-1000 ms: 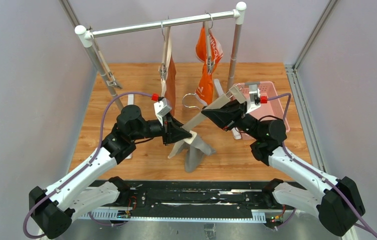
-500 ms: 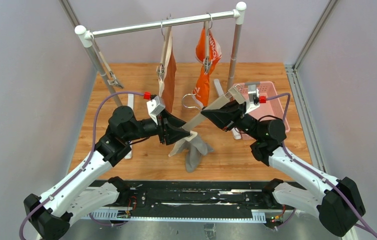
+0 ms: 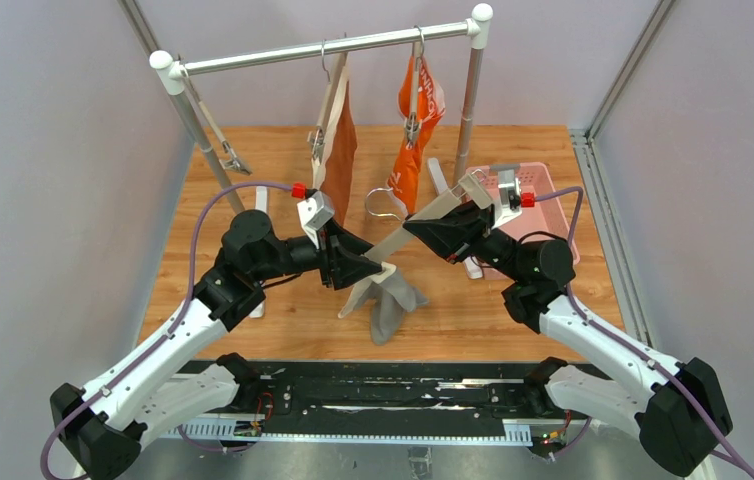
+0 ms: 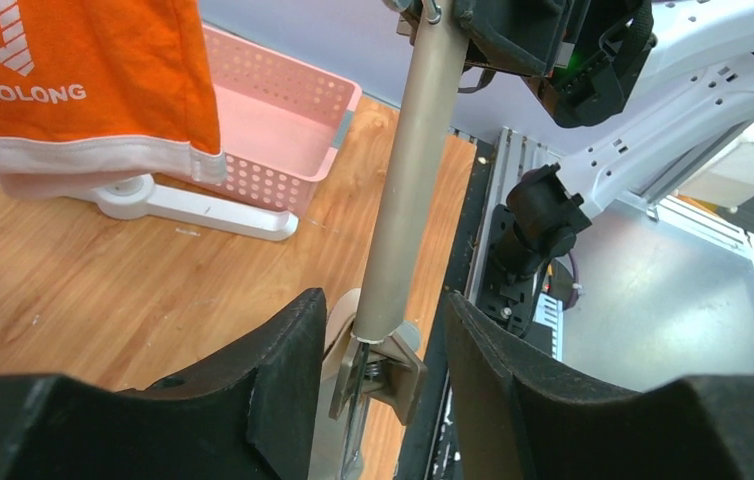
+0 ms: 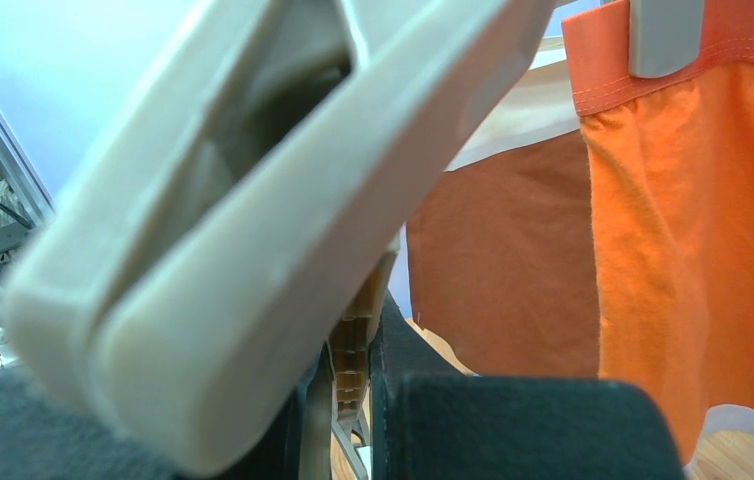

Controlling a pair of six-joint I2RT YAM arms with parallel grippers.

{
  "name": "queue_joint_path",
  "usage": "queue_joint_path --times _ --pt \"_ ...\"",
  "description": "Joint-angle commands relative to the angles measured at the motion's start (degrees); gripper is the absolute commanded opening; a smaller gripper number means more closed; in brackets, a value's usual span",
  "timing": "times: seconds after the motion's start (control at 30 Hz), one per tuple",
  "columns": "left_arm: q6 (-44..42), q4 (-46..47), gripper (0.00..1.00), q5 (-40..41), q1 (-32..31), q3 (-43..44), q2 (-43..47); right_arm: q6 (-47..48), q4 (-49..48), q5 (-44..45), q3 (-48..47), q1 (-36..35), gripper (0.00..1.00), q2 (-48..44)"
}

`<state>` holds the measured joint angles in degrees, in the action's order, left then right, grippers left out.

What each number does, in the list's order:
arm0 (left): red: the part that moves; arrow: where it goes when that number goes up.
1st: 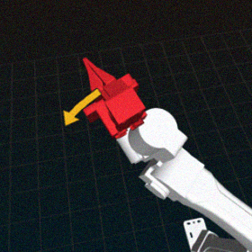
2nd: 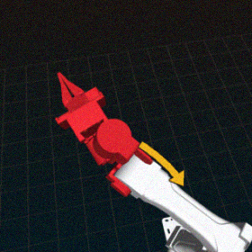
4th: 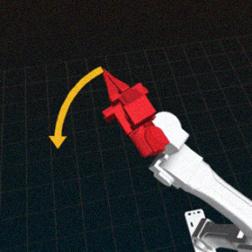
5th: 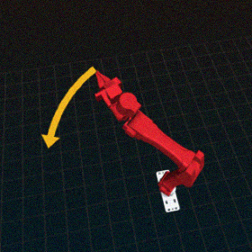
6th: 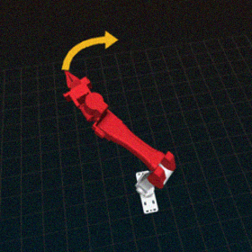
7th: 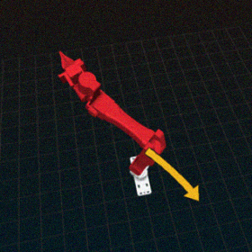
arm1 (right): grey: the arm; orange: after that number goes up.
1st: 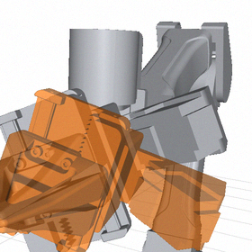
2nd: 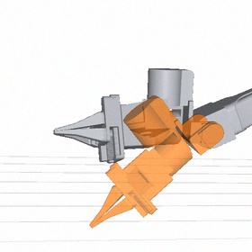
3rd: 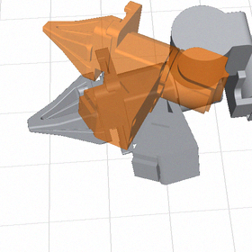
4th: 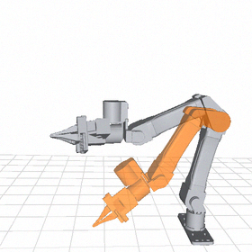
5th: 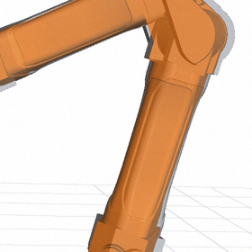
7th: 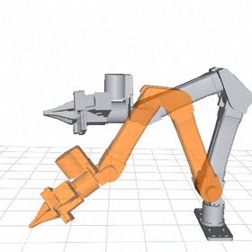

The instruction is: Remove the underwear clipped to the hanger

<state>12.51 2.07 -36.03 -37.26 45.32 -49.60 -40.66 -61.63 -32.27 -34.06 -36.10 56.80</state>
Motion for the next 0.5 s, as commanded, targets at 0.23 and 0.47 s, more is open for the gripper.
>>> queue_joint_path --times 0.23,0.47 --pt "1.1 0.7 0.41 -2.1 -0.1 -0.7 0.4 0.5 -2.3 0.7 -1.9 0.0 0.01 -1.5" --pt "1.4 1.2 0.51 -2.5 -0.1 -1.2 1.5 0.8 -2.1 1.0 -2.1 0.0 0.01 -1.6"
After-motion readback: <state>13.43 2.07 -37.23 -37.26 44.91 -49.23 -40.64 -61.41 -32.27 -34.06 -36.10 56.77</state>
